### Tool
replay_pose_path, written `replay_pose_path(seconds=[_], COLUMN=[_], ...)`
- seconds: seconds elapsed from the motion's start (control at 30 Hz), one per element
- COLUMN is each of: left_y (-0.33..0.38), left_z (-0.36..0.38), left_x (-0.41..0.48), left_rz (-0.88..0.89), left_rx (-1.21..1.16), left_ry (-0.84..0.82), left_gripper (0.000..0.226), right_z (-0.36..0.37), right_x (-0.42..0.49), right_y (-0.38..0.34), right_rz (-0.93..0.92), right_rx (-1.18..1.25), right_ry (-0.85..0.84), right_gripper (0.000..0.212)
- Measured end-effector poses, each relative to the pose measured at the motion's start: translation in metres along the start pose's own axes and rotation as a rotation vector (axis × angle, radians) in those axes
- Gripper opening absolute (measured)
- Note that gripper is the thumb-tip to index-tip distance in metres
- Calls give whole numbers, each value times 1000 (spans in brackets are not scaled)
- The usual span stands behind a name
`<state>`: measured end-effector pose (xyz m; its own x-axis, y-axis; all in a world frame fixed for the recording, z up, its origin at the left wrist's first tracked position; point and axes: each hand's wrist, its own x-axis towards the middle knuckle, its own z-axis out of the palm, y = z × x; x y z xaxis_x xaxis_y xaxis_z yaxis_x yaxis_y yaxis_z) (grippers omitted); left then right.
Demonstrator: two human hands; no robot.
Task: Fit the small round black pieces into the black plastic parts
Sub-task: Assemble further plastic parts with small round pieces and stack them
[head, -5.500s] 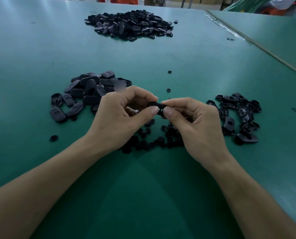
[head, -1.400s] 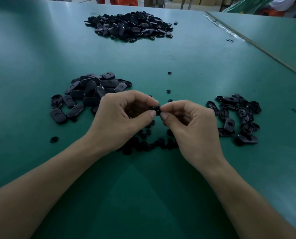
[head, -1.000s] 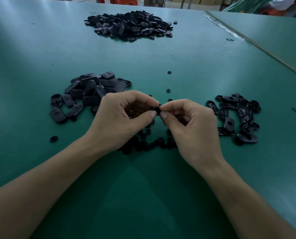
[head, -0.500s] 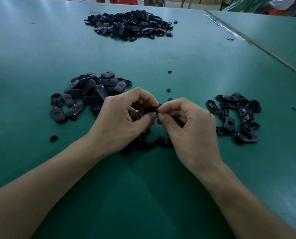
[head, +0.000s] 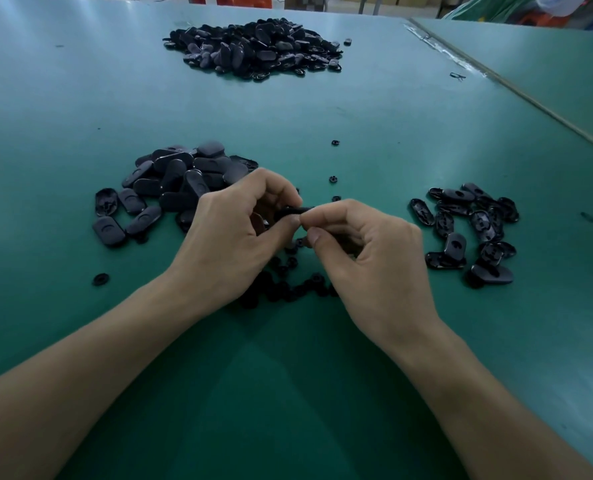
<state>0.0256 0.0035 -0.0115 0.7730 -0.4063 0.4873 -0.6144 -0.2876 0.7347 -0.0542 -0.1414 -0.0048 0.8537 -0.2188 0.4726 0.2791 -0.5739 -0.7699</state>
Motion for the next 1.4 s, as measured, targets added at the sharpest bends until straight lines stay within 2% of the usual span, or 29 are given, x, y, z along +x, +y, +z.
replay_pose_path(seconds=[0.13, 0.27, 0.67, 1.4], left_y=[2, 4, 3, 4], left_z=[1, 0, -1, -6], left_x=[-1, -1, 0, 1], left_rz=[15, -23, -78, -75], left_rx=[-10, -134, -296, -236], left_ry=[-11, -37, -81, -48], left_gripper=[24, 19, 21, 27], right_z=[-2, -2, -3, -2], right_x=[2, 3, 4, 4], right_y=[1, 2, 5, 0], right_rz=[-6, -1, 85, 189], right_rx=[-29, -72, 39, 25], right_ry=[26, 34, -17, -77], right_gripper=[21, 24, 18, 11])
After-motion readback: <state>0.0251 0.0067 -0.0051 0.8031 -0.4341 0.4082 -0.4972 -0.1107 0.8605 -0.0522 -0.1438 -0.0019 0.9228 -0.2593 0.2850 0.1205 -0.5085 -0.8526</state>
